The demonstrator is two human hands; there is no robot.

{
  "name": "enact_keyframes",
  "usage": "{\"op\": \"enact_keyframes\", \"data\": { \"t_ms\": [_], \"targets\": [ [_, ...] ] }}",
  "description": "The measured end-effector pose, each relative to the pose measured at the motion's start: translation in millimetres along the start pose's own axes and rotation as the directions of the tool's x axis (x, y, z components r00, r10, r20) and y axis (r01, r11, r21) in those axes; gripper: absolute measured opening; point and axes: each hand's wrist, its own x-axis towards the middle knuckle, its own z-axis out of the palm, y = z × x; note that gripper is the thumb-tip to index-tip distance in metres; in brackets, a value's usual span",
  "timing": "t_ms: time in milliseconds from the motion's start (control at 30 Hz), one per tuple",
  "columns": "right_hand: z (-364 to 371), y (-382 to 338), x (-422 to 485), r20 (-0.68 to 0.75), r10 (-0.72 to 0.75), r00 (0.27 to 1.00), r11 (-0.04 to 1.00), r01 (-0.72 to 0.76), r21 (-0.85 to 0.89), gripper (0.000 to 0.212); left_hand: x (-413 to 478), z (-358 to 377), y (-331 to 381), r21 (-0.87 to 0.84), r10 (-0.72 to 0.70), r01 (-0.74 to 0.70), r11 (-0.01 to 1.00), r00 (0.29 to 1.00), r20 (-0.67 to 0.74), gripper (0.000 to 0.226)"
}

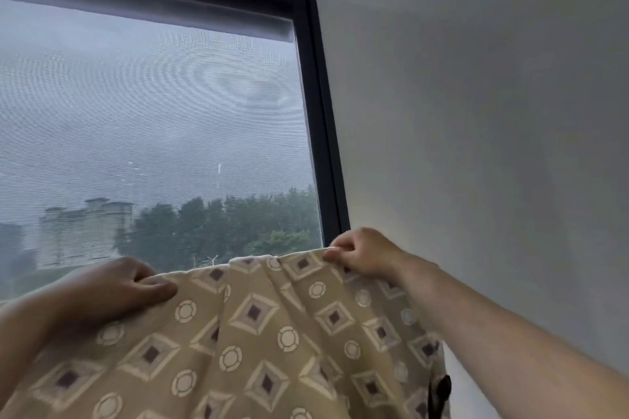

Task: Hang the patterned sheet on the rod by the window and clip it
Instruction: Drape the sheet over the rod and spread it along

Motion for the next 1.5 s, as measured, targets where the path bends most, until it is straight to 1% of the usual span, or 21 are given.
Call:
{"op": "enact_keyframes", "data": {
  "t_ms": [67, 133, 233, 333, 433, 500, 567, 633, 700, 733, 800, 867, 933, 1000, 1100, 1133, 1200, 1267, 1333, 1433, 1500],
  "targets": [
    [19, -30, 12, 0.092, -0.083, 0.992, 0.994, 0.089, -0.065, 0.031, 2, 4, 14, 0.073, -0.003, 0.005, 0.997, 0.999, -0.034, 0.066],
    [32, -50, 21, 0.123, -0.139, 0.983, 0.989, 0.144, -0.034, 0.022, 4, 8, 20, 0.133, -0.003, 0.012, 0.991, 0.997, -0.073, 0.058],
    [39, -59, 29, 0.012, -0.158, 0.987, 0.986, 0.157, 0.058, 0.015, 0, 4, 13, 0.128, -0.002, 0.014, 0.992, 0.995, -0.095, 0.055],
    [30, -65, 30, -0.096, -0.153, 0.983, 0.98, 0.164, 0.109, 0.021, -4, -7, 3, 0.097, 0.011, 0.001, 0.995, 0.993, -0.116, 0.061],
    [17, -70, 29, -0.127, -0.157, 0.979, 0.977, 0.173, 0.126, 0.016, -7, -8, 1, 0.147, 0.041, -0.021, 0.989, 0.99, -0.134, 0.065],
    [12, -67, 28, -0.123, -0.163, 0.979, 0.974, 0.179, 0.14, 0.018, -6, -5, 1, 0.193, 0.064, -0.034, 0.981, 0.987, -0.149, 0.065],
    [10, -56, 26, -0.125, -0.157, 0.98, 0.977, 0.173, 0.128, 0.023, -8, -7, -10, 0.189, 0.02, 0.006, 0.982, 0.991, -0.135, 0.065],
    [6, -37, 23, -0.148, -0.138, 0.979, 0.981, 0.156, 0.116, 0.023, -15, -14, -31, 0.175, -0.066, 0.086, 0.981, 0.991, -0.118, 0.072],
    [1, -18, 20, -0.169, -0.117, 0.979, 0.984, 0.137, 0.11, 0.02, -21, -19, -56, 0.121, -0.133, 0.155, 0.98, 0.976, -0.173, 0.078],
    [-2, -12, 18, -0.167, -0.116, 0.979, 0.986, 0.133, 0.097, 0.018, -25, -20, -66, 0.097, -0.166, 0.191, 0.977, 0.961, -0.221, 0.076],
    [-10, -3, 17, -0.163, -0.117, 0.98, 0.987, 0.134, 0.092, 0.016, -28, -20, -83, 0.117, -0.218, 0.263, 0.958, 0.928, -0.302, 0.076],
    [-23, 7, 15, -0.144, -0.119, 0.982, 0.988, 0.131, 0.082, 0.021, -30, -18, -92, 0.178, -0.202, 0.267, 0.947, 0.926, -0.318, 0.09],
    [-37, 20, 13, -0.117, -0.09, 0.989, 0.992, 0.099, 0.074, 0.029, -30, -16, -96, 0.17, -0.164, 0.228, 0.959, 0.931, -0.325, 0.099],
    [-43, 34, 12, -0.082, -0.042, 0.996, 0.99, 0.052, 0.131, 0.024, -31, -17, -89, 0.148, -0.17, 0.225, 0.963, 0.935, -0.312, 0.101],
    [-35, 44, 10, -0.046, -0.005, 0.999, 0.978, 0.015, 0.208, 0.023, -21, -13, -56, 0.125, -0.176, 0.21, 0.97, 0.956, -0.236, 0.097],
    [-31, 47, 9, -0.048, 0.013, 0.999, 0.97, -0.001, 0.242, 0.027, -13, -7, -37, 0.11, -0.149, 0.177, 0.978, 0.963, -0.225, 0.088],
    [-24, 54, 6, -0.044, 0.045, 0.998, 0.961, -0.031, 0.275, 0.04, 5, 9, 10, 0.074, -0.09, 0.108, 0.991, 0.974, -0.209, 0.065],
    [-18, 65, 4, -0.046, 0.066, 0.997, 0.973, -0.054, 0.224, 0.045, 22, 26, 48, 0.089, -0.052, 0.068, 0.994, 0.984, -0.171, 0.052],
    [-14, 75, 3, -0.063, 0.059, 0.996, 0.987, -0.048, 0.152, 0.045, 33, 39, 65, 0.084, -0.056, 0.068, 0.994, 0.989, -0.137, 0.047],
    [-16, 85, 2, -0.116, 0.024, 0.993, 0.993, -0.011, 0.115, 0.045, 34, 43, 71, -0.1, -0.045, 0.029, 0.995, 0.986, -0.163, 0.045],
    [-23, 94, 1, -0.165, 0.004, 0.986, 0.999, 0.002, 0.037, 0.047, 33, 42, 68, -0.196, -0.038, -0.003, 0.981, 0.978, -0.205, 0.048]
  ]
}}
